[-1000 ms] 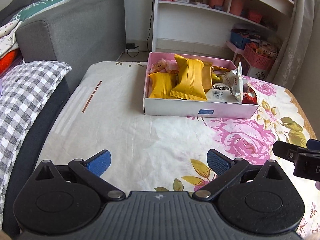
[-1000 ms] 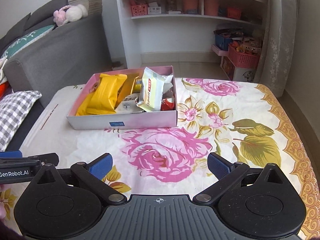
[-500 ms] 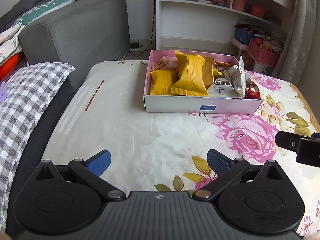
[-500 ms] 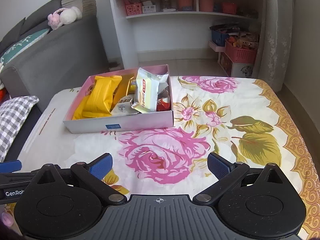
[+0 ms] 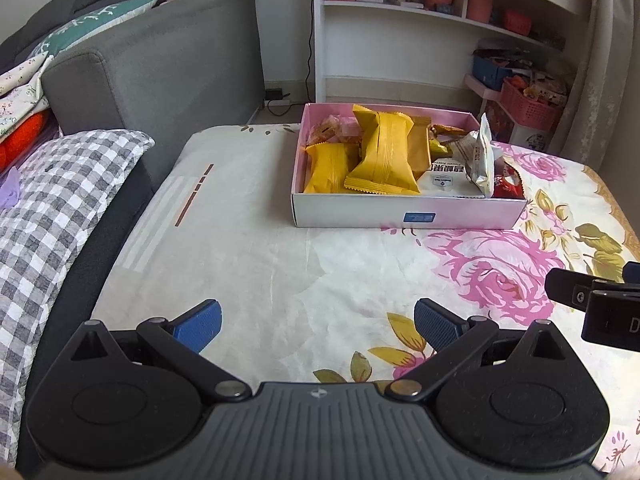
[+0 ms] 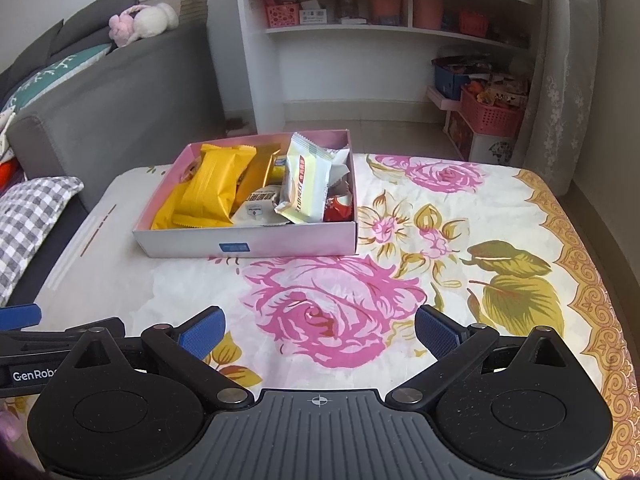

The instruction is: Organize snacks

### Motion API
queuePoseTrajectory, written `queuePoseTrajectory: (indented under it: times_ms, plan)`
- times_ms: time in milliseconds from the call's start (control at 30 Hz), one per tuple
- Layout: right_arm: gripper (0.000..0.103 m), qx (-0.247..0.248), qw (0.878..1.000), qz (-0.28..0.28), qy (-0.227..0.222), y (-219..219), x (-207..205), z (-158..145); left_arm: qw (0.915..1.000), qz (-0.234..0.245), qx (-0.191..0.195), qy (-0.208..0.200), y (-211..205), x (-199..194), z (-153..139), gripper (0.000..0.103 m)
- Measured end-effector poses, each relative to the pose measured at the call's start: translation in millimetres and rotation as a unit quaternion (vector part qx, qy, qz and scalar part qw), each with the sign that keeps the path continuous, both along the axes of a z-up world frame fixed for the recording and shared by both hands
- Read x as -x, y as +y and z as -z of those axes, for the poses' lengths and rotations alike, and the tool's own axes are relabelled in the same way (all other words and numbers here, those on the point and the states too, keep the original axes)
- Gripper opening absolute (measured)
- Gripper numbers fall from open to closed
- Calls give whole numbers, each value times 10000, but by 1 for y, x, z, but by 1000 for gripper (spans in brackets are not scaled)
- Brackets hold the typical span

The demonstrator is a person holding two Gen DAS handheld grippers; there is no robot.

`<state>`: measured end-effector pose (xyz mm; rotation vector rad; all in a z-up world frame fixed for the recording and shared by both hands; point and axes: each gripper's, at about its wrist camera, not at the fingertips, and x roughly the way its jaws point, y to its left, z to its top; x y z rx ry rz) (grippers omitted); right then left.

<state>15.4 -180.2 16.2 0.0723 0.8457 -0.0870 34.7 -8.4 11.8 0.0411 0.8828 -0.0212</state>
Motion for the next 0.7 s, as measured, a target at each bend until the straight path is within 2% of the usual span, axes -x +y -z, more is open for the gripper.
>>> queuePoseTrajectory:
  times_ms: [700]
  plan:
    - [102,30,9999,-91,69,4,0,2,9999,51,-97,1,-4,1,-2,103]
